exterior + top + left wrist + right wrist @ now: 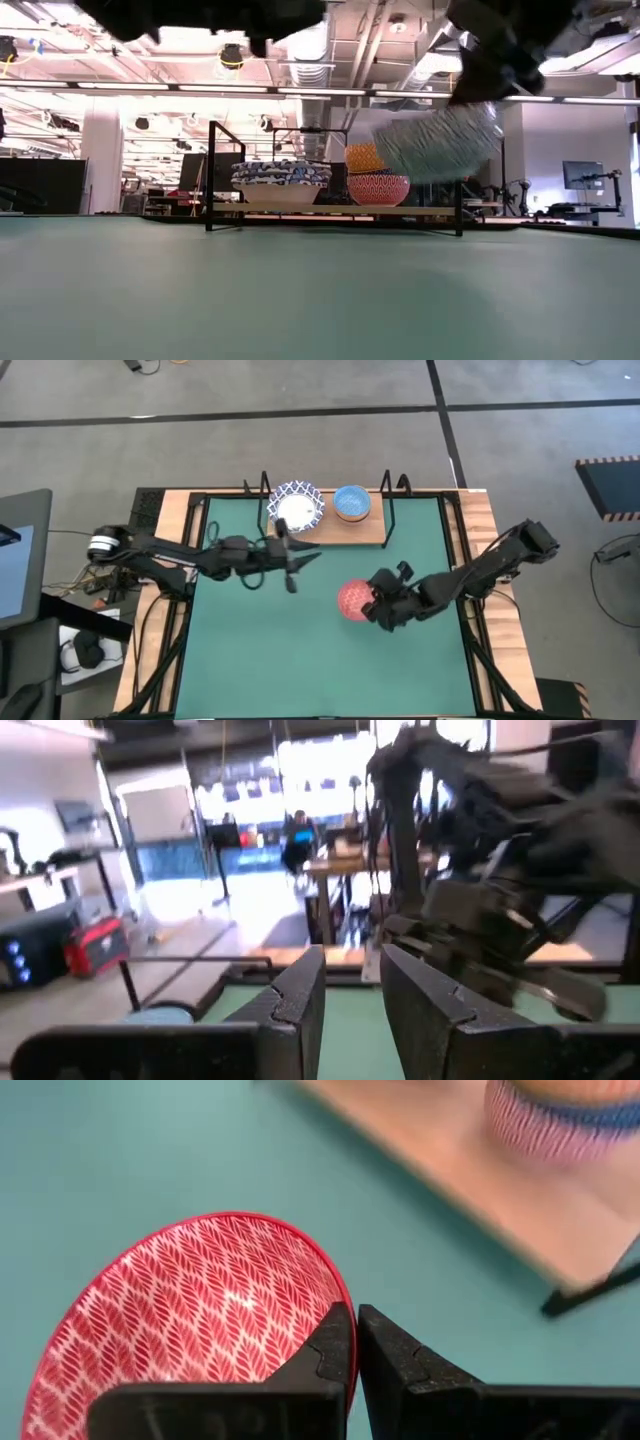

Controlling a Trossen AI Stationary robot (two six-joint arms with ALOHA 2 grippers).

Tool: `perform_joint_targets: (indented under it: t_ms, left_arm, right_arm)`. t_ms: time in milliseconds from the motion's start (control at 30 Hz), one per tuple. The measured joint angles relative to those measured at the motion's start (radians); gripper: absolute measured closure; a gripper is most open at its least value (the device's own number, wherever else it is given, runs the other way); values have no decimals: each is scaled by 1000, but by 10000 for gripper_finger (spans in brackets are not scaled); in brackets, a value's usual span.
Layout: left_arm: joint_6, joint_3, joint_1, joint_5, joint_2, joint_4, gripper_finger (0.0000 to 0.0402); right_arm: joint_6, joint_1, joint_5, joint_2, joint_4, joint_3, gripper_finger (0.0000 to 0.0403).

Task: Place and stack bowls onto a shelf
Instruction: Stack the red patterned bowl on top of the light blue patterned bowl on the shelf

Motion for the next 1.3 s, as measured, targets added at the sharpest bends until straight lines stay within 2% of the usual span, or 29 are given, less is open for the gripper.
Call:
perform_joint_targets:
  t_ms: [133,300,433,567,667,800,967,1300]
  left_arm:
    - [15,-124,34,20,-92,105,315]
    - [-3,-171,55,12,-199,127,315]
    - [-3,-182,54,13,-286,43,315]
    - [1,-182,54,-64,-350,-105,315]
    - [9,-182,57,-137,-369,-152,315]
    - [29,-182,67,-152,-368,-152,315]
    - [32,-182,85,-152,-364,-176,315]
    - [26,-182,127,-152,-364,-224,315]
  right_arm:
    - [-136,-69,-24,-74,95,0,368]
    - [-364,-208,-187,-152,295,0,369]
    - [-471,-380,-249,-226,359,8,370]
    - [-554,-583,-240,-256,358,26,370]
    - [-594,-720,-287,-238,372,34,371]
    - [-633,-855,-418,-180,415,39,371]
    - [-655,-941,-512,-117,514,40,371]
    - [-695,-1061,-550,-12,541,39,371]
